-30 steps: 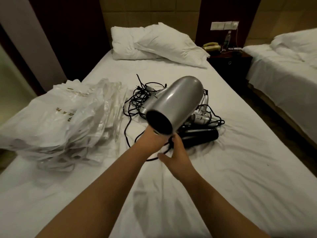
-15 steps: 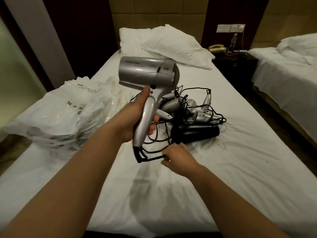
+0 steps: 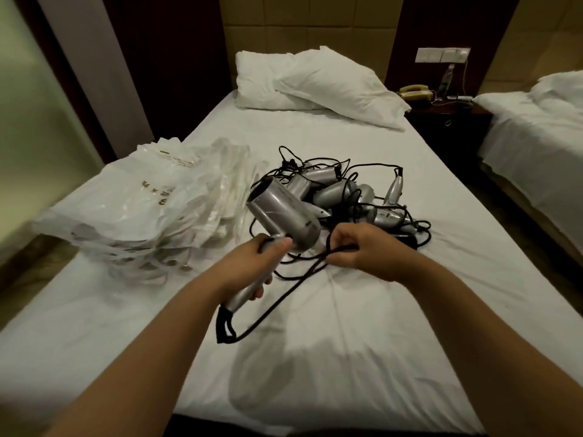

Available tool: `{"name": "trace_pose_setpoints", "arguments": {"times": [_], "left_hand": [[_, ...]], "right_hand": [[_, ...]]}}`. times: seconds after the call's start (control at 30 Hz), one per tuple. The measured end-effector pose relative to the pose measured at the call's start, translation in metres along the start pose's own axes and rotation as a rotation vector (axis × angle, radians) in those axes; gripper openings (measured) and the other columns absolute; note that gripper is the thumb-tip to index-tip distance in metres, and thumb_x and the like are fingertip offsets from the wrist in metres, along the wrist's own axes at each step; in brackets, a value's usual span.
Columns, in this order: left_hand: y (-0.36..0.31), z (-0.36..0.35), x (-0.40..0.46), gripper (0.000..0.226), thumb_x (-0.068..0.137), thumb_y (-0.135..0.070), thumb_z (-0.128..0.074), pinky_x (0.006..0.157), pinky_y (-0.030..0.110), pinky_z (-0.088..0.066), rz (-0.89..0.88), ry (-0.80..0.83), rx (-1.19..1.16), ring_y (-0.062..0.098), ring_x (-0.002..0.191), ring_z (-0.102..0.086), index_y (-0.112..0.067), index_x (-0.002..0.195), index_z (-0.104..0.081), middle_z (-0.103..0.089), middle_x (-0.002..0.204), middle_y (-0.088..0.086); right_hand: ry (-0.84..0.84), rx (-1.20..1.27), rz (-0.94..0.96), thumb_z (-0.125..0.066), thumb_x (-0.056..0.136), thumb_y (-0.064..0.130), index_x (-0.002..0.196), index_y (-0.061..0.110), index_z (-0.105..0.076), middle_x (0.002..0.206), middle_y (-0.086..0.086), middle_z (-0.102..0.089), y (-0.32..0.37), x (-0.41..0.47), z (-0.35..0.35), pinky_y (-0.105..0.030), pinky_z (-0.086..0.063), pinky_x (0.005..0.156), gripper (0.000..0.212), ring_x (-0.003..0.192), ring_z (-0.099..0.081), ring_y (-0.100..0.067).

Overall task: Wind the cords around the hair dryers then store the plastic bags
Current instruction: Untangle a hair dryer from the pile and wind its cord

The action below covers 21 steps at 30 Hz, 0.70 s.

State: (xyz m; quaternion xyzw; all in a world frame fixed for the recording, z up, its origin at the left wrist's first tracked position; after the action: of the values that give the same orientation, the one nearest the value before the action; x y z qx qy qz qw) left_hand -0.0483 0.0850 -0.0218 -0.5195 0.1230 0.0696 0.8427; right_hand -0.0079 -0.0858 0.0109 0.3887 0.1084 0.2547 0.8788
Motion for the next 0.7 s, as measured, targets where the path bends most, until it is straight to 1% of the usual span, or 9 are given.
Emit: {"name": "trace_pose_setpoints", "arguments": {"times": [0.1,0.23,0.3,0.37,0.47,0.53,0.6,0.67,0.7], "left_hand": [[0.008,-0.017,-0.002,0.046,0.082,-0.055,-0.056,0.045,0.026,-0.043,-0.005,0.07,-0.084,0.016,0.045,-0.05,-0.026,0.117,-0.047,-0.054,0.073,0.01],[0.012,-0.038,-0.004,0.048,0.081,-0.041,-0.068,0.051,0.024,-0.046,-0.042,0.195,0.07,0.01,0.054,-0.055,-0.03,0.121,-0.043,-0.059,0.08,-0.001],[0.011,-0.05,-0.008,0.049,0.081,-0.032,-0.071,0.051,0.023,-0.044,-0.064,0.267,0.063,0.008,0.049,-0.054,-0.025,0.123,-0.045,-0.056,0.075,-0.003],[0.012,-0.051,-0.01,0.045,0.083,-0.023,-0.07,0.047,0.025,-0.042,-0.073,0.274,-0.005,0.014,0.044,-0.051,-0.024,0.12,-0.046,-0.055,0.073,0.005],[0.018,-0.034,-0.012,0.038,0.084,-0.015,-0.068,0.046,0.027,-0.042,-0.07,0.218,-0.03,0.019,0.044,-0.051,-0.026,0.116,-0.049,-0.055,0.07,0.008],[0.026,-0.028,-0.015,0.038,0.084,-0.012,-0.067,0.045,0.027,-0.042,-0.056,0.275,0.01,0.019,0.044,-0.051,-0.025,0.115,-0.049,-0.056,0.069,0.008],[0.036,-0.024,-0.021,0.035,0.084,-0.012,-0.066,0.045,0.027,-0.043,-0.038,0.331,0.069,0.019,0.044,-0.052,-0.024,0.113,-0.049,-0.057,0.072,0.008],[0.042,-0.017,-0.023,0.035,0.083,-0.013,-0.066,0.045,0.027,-0.042,-0.02,0.314,0.068,0.019,0.045,-0.052,-0.025,0.112,-0.05,-0.057,0.072,0.009],[0.044,-0.013,-0.022,0.036,0.081,-0.014,-0.067,0.045,0.027,-0.042,-0.01,0.288,0.041,0.019,0.044,-0.052,-0.025,0.112,-0.05,-0.058,0.071,0.009]], "right_hand": [[-0.036,0.037,-0.011,-0.073,0.079,0.018,0.075,0.023,-0.061,0.064,0.005,-0.056,-0.009,-0.005,0.009,-0.022,-0.039,0.061,0.014,0.059,-0.048,-0.004],[-0.128,0.054,0.08,-0.076,0.076,0.012,0.073,0.023,-0.053,0.061,0.01,-0.054,0.006,0.0,0.006,-0.011,-0.038,0.056,0.025,0.051,-0.047,0.002],[-0.145,0.032,0.116,-0.076,0.076,0.012,0.074,0.021,-0.051,0.06,0.011,-0.052,0.01,0.001,0.002,-0.009,-0.037,0.055,0.027,0.05,-0.047,0.002],[-0.163,0.015,0.132,-0.076,0.076,0.016,0.076,0.021,-0.049,0.063,0.01,-0.053,0.006,0.001,0.003,-0.012,-0.038,0.056,0.027,0.054,-0.048,0.0],[-0.181,0.015,0.049,-0.069,0.082,0.028,0.073,0.026,-0.048,0.066,0.009,-0.051,-0.016,0.005,0.002,-0.024,-0.039,0.062,0.023,0.062,-0.046,-0.008],[-0.093,0.029,-0.035,-0.056,0.092,0.031,0.07,0.025,-0.05,0.07,0.006,-0.053,-0.035,0.009,-0.01,-0.03,-0.039,0.07,0.024,0.071,-0.049,-0.012],[0.046,-0.119,-0.078,-0.04,0.094,0.034,0.073,0.024,-0.057,0.088,-0.001,-0.06,-0.055,0.011,-0.028,-0.032,-0.039,0.084,0.029,0.09,-0.053,-0.017],[0.177,-0.387,-0.069,-0.035,0.086,0.032,0.094,0.017,-0.064,0.109,-0.005,-0.059,-0.07,0.005,-0.044,-0.031,-0.037,0.094,0.033,0.109,-0.05,-0.02],[0.193,-0.507,-0.033,-0.041,0.084,0.032,0.101,0.014,-0.064,0.112,-0.006,-0.058,-0.074,0.004,-0.046,-0.03,-0.037,0.093,0.034,0.111,-0.05,-0.021]]}}
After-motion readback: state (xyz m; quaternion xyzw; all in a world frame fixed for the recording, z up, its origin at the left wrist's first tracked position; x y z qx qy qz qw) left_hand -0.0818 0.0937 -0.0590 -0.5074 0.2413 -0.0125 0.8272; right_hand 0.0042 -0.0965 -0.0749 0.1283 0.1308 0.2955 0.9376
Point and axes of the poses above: each hand's wrist, its own x-axis towards the middle knuckle, its own z-axis out of the back of the hand, y = z × x, the point moved 7 cm from there along x, towards the middle knuckle
